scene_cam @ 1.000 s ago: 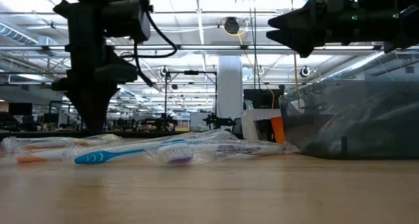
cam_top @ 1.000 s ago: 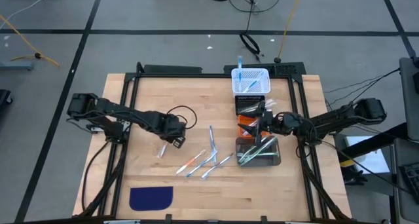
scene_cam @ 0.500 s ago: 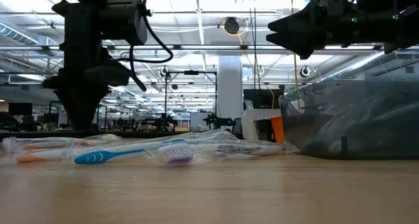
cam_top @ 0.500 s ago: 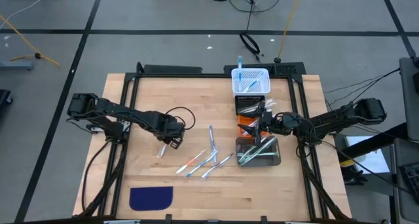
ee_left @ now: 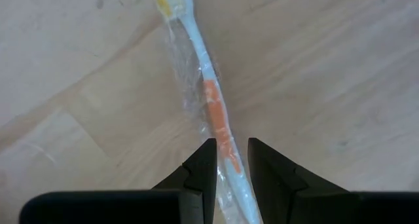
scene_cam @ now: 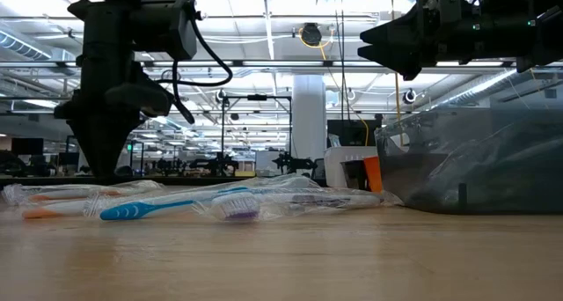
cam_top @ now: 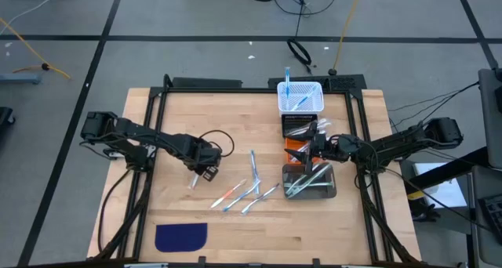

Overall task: Pick & Place Toothbrushes
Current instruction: Put the orange toothbrush into the black bin

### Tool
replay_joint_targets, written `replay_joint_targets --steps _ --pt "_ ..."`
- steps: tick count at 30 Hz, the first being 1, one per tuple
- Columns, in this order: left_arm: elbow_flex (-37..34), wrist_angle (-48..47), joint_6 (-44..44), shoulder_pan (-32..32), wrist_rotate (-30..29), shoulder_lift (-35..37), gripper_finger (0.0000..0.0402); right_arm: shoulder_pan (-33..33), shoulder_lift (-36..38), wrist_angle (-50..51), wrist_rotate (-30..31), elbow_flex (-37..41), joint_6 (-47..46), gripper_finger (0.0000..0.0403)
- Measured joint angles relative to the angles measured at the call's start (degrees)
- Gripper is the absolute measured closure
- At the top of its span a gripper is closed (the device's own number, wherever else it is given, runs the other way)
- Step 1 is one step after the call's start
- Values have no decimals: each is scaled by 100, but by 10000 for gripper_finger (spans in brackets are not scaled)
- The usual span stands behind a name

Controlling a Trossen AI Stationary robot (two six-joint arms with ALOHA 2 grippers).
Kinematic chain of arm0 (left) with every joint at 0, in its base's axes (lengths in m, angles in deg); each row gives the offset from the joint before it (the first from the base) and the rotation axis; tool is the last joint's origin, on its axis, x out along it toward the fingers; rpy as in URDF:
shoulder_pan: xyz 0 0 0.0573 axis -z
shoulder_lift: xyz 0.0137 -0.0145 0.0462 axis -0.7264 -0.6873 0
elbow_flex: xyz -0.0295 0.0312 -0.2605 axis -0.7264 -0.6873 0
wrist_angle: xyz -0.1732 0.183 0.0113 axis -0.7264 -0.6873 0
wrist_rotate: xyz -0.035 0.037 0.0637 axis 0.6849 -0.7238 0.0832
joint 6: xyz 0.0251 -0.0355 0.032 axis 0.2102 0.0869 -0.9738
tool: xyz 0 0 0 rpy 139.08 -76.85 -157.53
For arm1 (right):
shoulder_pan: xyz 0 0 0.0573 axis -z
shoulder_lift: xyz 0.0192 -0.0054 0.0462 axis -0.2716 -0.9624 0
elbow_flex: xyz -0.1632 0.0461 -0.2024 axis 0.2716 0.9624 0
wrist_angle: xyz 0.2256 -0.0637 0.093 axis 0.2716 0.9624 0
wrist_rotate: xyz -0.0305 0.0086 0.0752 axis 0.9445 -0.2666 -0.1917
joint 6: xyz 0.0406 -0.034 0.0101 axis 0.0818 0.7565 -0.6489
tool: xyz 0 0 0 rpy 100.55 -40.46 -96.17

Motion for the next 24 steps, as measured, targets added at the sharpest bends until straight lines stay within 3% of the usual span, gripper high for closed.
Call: replay_joint_targets --steps 13,24 --pt "-226 72 169 29 -60 -2 313 0 -2 33 -4 0 0 188" --pt "-461 173 157 24 409 -4 313 0 -2 48 -4 0 36 188"
